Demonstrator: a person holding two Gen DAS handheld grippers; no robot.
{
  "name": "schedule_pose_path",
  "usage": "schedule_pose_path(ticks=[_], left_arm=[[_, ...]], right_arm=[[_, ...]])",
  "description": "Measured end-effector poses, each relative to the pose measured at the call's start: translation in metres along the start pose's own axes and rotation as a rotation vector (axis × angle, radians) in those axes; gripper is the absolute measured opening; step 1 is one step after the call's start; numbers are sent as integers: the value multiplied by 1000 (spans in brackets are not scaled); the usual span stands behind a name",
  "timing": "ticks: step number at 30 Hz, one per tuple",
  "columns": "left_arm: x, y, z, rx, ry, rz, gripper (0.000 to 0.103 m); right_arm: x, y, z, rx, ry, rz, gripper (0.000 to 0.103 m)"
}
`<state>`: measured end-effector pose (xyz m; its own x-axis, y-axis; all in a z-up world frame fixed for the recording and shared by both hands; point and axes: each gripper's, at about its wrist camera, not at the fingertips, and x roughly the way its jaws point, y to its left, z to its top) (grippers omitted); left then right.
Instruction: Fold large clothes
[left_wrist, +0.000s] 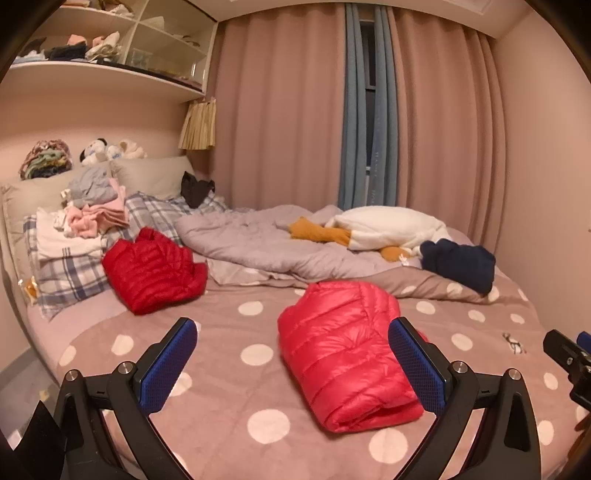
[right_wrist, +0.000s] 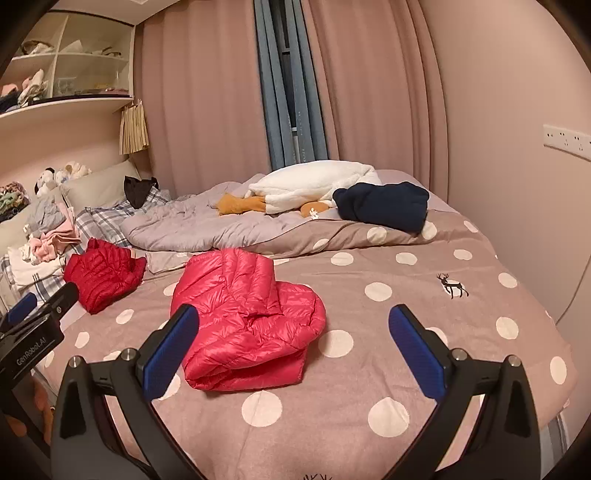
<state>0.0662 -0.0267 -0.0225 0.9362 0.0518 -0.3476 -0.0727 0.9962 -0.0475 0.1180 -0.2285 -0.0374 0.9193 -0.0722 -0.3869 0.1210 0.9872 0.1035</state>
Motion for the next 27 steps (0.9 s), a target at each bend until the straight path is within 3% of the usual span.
schedule_pose_path(ticks=[27], left_arm=[[-2,1,4,9,40,-6,102]], right_arm=[[-2,-12,0,49,18,-46,103]])
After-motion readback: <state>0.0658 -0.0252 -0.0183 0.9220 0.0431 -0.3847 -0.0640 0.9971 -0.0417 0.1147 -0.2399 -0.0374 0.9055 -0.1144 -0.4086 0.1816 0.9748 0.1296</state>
